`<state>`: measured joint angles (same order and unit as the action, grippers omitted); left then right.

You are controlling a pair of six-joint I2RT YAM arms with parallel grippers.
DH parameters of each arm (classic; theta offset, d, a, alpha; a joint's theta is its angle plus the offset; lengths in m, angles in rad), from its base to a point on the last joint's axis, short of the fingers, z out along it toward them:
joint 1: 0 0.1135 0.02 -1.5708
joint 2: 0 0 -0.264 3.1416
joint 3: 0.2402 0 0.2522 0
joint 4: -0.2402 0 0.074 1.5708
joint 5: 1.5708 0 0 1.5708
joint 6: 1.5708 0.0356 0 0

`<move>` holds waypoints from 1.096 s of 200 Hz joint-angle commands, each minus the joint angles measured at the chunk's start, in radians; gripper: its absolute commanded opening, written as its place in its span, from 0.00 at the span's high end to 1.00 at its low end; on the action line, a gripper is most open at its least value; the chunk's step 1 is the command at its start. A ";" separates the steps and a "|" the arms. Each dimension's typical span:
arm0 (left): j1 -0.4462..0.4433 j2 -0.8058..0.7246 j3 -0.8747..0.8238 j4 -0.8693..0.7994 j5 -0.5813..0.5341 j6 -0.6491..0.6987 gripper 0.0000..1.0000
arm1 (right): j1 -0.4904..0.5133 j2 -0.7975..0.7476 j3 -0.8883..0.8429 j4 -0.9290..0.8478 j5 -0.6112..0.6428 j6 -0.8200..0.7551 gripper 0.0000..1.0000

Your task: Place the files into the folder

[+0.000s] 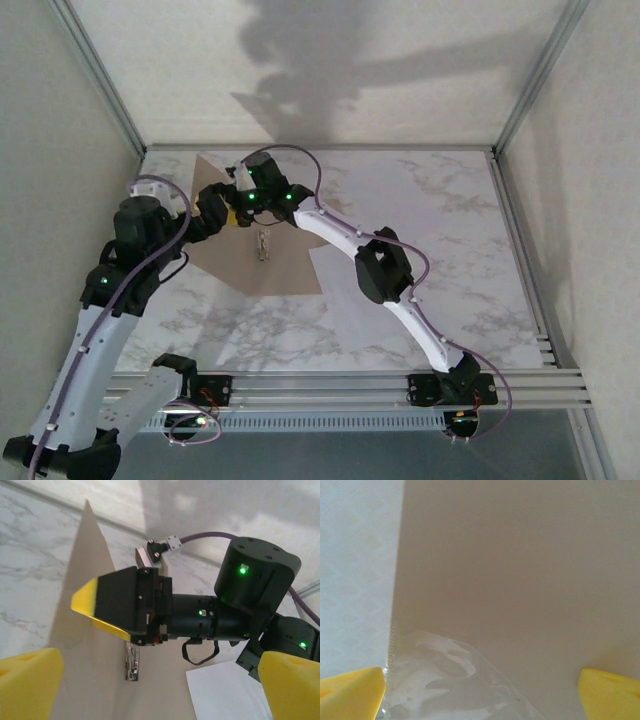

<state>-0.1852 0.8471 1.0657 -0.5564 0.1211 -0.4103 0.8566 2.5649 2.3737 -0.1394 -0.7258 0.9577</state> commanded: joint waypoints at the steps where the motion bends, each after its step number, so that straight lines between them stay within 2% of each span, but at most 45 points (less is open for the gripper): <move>1: 0.006 -0.001 -0.049 0.063 0.056 -0.050 0.01 | 0.015 0.050 0.033 0.013 0.016 0.018 0.01; 33: 0.006 0.025 -0.126 0.096 0.066 -0.105 0.01 | 0.017 0.055 0.015 -0.013 0.022 -0.002 0.01; 89: 0.017 0.045 -0.230 0.125 -0.003 -0.184 0.01 | -0.018 -0.021 -0.038 -0.104 0.044 -0.077 0.01; 148: 0.066 0.056 -0.376 0.176 -0.039 -0.243 0.01 | -0.095 -0.210 -0.276 -0.024 0.043 -0.094 0.01; 178: 0.084 0.086 -0.428 0.210 -0.050 -0.236 0.00 | -0.105 -0.314 -0.357 -0.044 0.031 -0.137 0.01; 183: 0.089 0.097 -0.435 0.216 -0.051 -0.234 0.00 | -0.131 -0.332 -0.372 -0.049 0.031 -0.146 0.01; 219: 0.135 0.163 -0.485 0.277 0.005 -0.251 0.00 | -0.155 -0.475 -0.508 -0.059 0.023 -0.201 0.01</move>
<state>-0.0772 0.9833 0.6170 -0.3470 0.1085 -0.6357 0.7128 2.1910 1.9423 -0.1982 -0.6827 0.8207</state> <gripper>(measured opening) 0.995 0.989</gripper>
